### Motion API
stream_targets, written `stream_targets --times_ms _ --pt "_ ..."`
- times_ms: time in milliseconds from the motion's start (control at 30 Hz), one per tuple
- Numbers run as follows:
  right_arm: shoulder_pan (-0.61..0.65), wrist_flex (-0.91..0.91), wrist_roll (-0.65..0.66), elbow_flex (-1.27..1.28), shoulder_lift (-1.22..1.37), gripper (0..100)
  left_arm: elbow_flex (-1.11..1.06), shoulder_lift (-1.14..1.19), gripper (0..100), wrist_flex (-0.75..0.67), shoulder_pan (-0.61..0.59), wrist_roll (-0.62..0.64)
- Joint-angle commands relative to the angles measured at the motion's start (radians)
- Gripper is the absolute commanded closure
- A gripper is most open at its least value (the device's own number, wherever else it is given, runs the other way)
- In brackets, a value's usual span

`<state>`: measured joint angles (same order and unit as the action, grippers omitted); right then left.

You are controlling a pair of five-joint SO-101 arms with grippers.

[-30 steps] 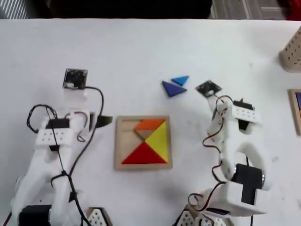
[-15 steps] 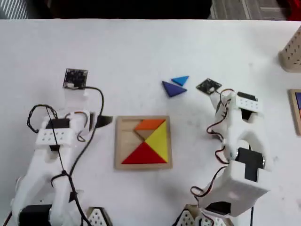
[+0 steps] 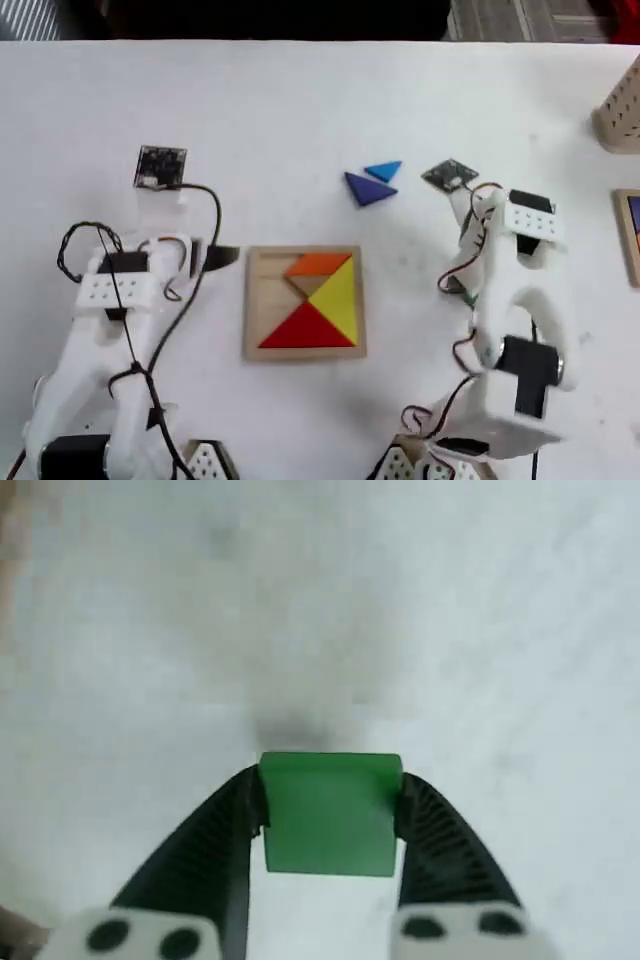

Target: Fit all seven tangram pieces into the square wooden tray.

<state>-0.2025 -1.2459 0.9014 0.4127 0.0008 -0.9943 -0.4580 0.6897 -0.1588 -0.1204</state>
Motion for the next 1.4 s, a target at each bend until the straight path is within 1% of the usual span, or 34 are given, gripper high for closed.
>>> stream_targets --times_ms 0,67,167,267,367,500,600,767,867,1067,1133,1267,1367 --pt "0.113 -0.084 -0.11 -0.012 -0.15 98.0 0.012 -0.041 62 -0.017 -0.033 0.018" --pt "0.186 -0.11 -0.187 -0.012 -0.186 98.0 0.015 -0.042 62 -0.018 -0.051 0.054" --pt "0.309 -0.119 -0.308 -0.012 -0.208 98.0 0.051 -0.036 62 -0.017 -0.127 0.114" --pt "0.441 -0.102 -0.41 -0.012 -0.206 98.0 0.063 -0.036 62 -0.018 -0.183 0.198" --pt "0.588 -0.068 -0.5 -0.012 -0.206 98.0 0.077 -0.036 62 -0.018 -0.234 0.253" --pt "0.773 0.004 -0.577 -0.011 -0.205 98.0 0.077 -0.036 62 -0.041 -0.266 0.282" --pt "0.855 0.073 -0.592 -0.002 -0.199 98.0 0.075 -0.036 62 -0.041 -0.271 0.282" --pt "0.924 0.252 -0.592 0.055 -0.09 98.0 0.075 -0.036 62 -0.04 -0.271 0.282" --pt "0.944 0.311 -0.585 0.055 -0.001 98.0 0.075 -0.036 62 -0.04 -0.271 0.282" --pt "0.978 0.3 -0.583 0.023 0.048 97.9 0.075 -0.036 62 -0.041 -0.271 0.281" --pt "0.978 0.303 -0.583 0.023 0.058 94.5 0.075 -0.036 62 -0.041 -0.271 0.281" --pt "0.972 0.312 -0.583 0.025 0.073 83.4 0.075 -0.036 62 -0.041 -0.269 0.279" --pt "0.972 0.317 -0.583 0.021 0.085 80.3 0.074 -0.036 62 -0.04 -0.268 0.278"
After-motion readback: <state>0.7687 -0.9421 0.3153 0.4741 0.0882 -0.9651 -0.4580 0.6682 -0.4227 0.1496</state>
